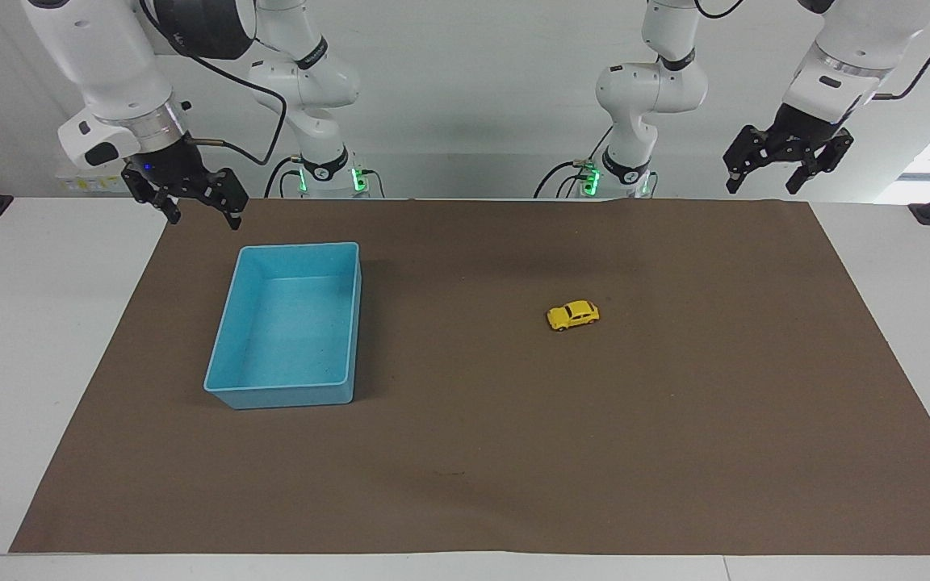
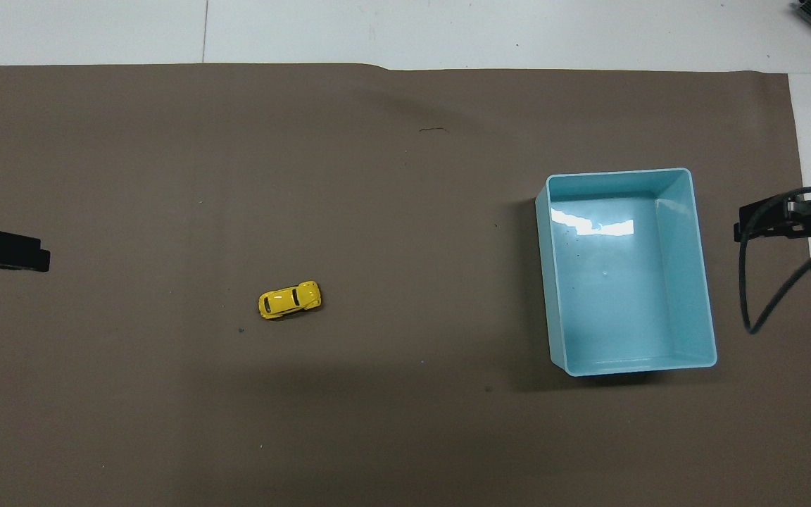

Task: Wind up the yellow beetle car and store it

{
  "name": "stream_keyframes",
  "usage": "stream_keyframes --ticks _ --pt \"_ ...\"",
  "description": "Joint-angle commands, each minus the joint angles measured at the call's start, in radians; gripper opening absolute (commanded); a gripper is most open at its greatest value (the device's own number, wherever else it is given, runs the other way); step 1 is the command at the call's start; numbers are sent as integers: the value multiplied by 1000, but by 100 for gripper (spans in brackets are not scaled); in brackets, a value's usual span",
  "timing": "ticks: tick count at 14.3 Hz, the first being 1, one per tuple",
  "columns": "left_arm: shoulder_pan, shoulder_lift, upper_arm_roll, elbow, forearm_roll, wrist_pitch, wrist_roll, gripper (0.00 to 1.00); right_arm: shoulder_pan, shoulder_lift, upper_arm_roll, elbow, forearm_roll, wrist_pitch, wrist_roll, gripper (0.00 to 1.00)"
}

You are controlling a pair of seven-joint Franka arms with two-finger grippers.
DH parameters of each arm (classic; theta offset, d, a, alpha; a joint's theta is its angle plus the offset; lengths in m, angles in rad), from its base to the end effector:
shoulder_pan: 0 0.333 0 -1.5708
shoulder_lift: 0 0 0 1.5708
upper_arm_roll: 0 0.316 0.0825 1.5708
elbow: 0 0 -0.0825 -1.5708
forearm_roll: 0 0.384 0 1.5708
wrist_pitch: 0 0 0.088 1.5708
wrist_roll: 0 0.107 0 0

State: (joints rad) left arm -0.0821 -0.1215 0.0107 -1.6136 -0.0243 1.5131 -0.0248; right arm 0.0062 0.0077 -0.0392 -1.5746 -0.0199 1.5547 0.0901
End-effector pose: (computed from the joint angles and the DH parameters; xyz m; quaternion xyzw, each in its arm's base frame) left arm 0.5087 -0.0387 0.6640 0.9996 -0.0242 0.0099 0.0133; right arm 0.5545 -0.0204 0.6171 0.9980 -0.0615 -0.0135 0.0105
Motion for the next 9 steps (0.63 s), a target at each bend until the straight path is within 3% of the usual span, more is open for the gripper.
stream_keyframes --ticks 1,9 --pt "27 -10 -14 -2 7 -2 14 100 -12 -18 10 -21 5 18 -20 100" --pt "42 -9 -6 -3 7 2 -4 100 -12 -18 10 -21 5 18 -20 100"
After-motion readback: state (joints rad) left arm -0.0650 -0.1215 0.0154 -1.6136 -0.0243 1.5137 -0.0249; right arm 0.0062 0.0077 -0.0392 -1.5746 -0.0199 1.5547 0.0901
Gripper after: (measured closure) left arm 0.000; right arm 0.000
